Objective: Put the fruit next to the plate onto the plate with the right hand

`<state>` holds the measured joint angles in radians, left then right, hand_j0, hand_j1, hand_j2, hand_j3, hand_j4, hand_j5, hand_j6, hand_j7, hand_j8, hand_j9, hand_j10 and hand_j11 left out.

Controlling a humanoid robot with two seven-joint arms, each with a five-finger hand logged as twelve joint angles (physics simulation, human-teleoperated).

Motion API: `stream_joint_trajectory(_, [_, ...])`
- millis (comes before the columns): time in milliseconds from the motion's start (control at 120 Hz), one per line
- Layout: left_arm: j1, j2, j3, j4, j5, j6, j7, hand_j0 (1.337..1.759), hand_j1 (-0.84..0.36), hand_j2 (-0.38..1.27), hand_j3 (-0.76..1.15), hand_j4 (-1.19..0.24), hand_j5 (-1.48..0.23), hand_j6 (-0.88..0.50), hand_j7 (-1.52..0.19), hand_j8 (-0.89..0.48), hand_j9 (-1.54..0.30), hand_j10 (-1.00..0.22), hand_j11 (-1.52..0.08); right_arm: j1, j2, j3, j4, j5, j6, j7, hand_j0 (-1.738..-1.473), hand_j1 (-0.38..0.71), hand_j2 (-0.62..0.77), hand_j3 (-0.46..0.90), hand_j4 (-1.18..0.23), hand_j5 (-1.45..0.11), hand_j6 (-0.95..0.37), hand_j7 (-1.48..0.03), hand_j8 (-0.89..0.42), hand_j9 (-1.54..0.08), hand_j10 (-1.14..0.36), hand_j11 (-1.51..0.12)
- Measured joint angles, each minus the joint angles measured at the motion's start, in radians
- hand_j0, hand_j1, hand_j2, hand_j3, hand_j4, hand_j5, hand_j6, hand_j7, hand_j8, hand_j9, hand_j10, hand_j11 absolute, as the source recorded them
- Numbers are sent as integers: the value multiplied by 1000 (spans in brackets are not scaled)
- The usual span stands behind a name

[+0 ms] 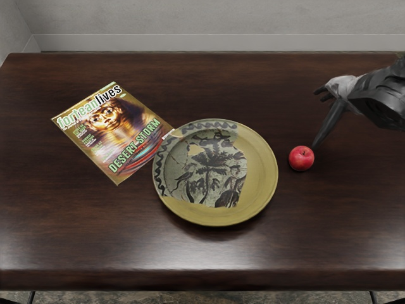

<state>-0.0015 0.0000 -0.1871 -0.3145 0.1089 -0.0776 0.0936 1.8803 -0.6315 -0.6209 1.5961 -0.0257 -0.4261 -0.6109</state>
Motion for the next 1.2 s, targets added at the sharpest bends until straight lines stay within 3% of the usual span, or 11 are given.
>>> stream_joint_trajectory(183, [0,0,0,0,0,0,0,1658,339,1,0,-8,-11,-8,-11,-8,-11,-8,-11,-122,131,-18,-37,-20,-153,0,-1658,-198,-25,0,-127,-164,-127,-164,-127,-164,-127,-164])
stream_joint_trajectory(350, [0,0,0,0,0,0,0,1658,339,1,0,-8,-11,-8,-11,-8,-11,-8,-11,-267,159,36,-105,-81,-178,0,-1658,-155,-32,0,-163,-211,-164,-211,-163,-211,-163,-211])
stream_joint_trajectory(500, [0,0,0,0,0,0,0,1658,339,1,0,-8,-11,-8,-11,-8,-11,-8,-11,-326,182,52,-150,-108,-183,0,-1658,-128,-36,0,-185,-240,-186,-240,-186,-240,-185,-240])
stream_joint_trajectory(800, [0,0,0,0,0,0,0,1658,339,1,0,-8,-11,-8,-11,-8,-11,-8,-11,-335,238,23,-189,-116,-185,0,-1658,-76,-45,0,-229,-296,-229,-296,-229,-296,-229,-296])
stream_joint_trajectory(1200, [0,0,0,0,0,0,0,1658,339,1,0,-8,-11,-8,-11,-8,-11,-8,-11,-224,279,-90,-150,-111,-185,0,-1658,-63,-47,0,-239,-311,-240,-310,-240,-311,-239,-311])
